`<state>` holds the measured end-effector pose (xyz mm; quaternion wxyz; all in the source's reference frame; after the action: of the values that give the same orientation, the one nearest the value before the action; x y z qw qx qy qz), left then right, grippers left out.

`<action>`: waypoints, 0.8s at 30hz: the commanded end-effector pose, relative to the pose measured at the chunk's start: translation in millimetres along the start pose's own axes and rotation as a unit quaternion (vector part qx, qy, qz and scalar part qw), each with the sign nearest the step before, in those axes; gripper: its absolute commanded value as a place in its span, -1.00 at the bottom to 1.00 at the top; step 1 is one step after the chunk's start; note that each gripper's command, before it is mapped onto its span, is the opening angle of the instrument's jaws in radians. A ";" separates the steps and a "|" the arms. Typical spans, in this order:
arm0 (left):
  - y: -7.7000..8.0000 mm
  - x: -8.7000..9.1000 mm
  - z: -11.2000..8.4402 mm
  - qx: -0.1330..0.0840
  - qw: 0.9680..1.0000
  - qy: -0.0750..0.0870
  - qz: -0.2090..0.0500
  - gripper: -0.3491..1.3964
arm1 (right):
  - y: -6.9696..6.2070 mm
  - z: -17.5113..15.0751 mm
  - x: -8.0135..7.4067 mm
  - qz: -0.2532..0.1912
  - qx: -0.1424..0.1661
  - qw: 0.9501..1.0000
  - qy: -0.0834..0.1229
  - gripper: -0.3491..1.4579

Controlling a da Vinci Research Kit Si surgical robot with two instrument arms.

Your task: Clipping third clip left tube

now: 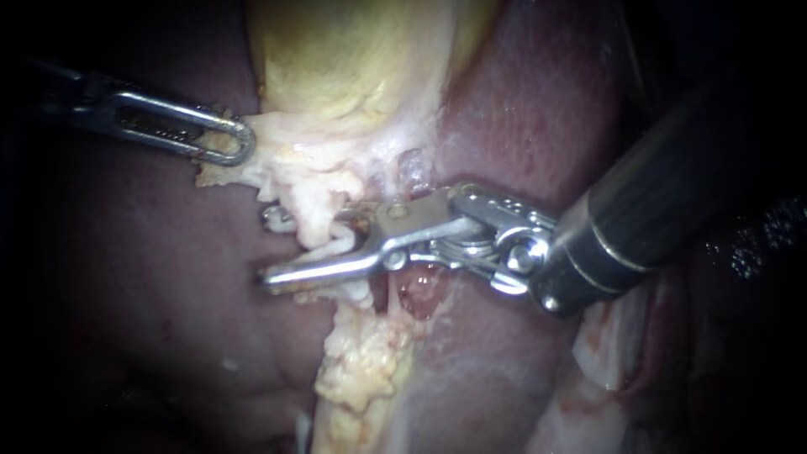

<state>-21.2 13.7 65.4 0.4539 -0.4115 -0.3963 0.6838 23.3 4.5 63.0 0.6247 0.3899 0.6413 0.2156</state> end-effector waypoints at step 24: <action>0.1 0.0 0.0 0.000 1.000 0.000 0.000 -1.00 | -0.3 -0.4 -1.0 0.066 0.009 0.998 -0.022 -1.00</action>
<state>-21.3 13.7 65.4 0.4537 -0.4116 -0.3964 0.6839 22.8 3.6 63.4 0.6195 0.4427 0.6010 0.2429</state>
